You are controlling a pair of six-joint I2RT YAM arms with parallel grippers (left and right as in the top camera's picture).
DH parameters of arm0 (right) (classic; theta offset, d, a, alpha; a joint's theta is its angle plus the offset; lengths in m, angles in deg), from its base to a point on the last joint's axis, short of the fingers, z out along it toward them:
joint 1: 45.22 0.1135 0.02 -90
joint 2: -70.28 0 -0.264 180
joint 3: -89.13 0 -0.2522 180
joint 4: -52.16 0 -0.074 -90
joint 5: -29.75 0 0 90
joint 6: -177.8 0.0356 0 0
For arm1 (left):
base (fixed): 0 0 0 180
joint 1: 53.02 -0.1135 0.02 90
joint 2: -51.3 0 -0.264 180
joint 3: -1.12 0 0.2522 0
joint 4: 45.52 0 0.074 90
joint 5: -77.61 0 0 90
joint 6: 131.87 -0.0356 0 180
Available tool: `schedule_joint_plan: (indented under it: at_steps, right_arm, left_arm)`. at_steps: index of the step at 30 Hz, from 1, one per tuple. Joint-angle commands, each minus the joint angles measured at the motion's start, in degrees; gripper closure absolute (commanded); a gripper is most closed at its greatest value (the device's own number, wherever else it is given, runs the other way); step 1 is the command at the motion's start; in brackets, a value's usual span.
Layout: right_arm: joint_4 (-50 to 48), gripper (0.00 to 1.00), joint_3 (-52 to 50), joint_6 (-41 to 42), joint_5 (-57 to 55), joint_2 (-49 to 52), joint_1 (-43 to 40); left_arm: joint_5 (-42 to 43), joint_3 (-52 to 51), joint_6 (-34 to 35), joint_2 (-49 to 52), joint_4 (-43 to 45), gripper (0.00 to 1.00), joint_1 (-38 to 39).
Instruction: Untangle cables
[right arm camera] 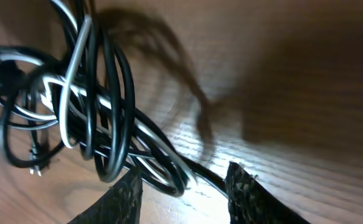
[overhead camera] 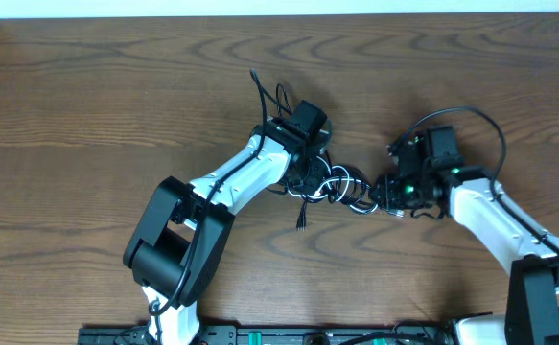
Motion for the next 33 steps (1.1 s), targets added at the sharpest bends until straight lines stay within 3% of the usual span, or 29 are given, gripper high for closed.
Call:
schedule_joint_plan:
  at_steps: [1,11,33]
  right_arm:
    - [-2.80,0.63,-2.29,0.20,-2.08,0.04,1.73]
    - [-7.69,0.71,-4.48,0.24,-8.44,0.04,2.99]
    - [-14.34,0.66,-7.93,0.26,-10.14,0.07,3.56]
  left_arm:
    - [0.92,0.22,0.50,-1.25,-0.20,0.88,-0.11]
    - [0.94,0.15,0.50,-1.25,-0.35,0.88,-0.11]
    - [3.67,0.11,0.48,-1.25,-0.35,0.88,-0.11]
